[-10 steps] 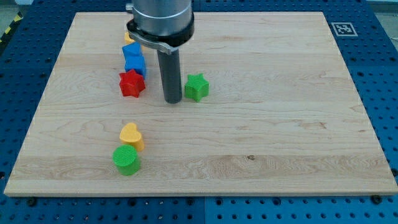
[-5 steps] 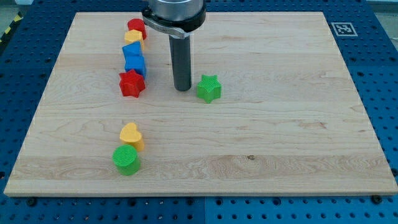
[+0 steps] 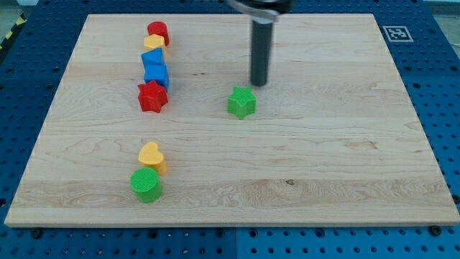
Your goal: Nudge the green star left a bit
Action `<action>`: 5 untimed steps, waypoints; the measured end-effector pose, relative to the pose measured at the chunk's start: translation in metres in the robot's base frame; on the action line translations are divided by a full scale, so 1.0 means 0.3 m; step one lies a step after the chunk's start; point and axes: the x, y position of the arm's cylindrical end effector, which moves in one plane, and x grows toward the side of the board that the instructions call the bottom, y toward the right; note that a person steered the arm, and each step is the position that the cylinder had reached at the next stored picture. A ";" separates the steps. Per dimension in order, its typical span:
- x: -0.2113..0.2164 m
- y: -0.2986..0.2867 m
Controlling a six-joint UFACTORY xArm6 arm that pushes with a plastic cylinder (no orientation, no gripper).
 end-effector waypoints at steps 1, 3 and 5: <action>0.085 0.035; 0.134 0.013; 0.261 -0.015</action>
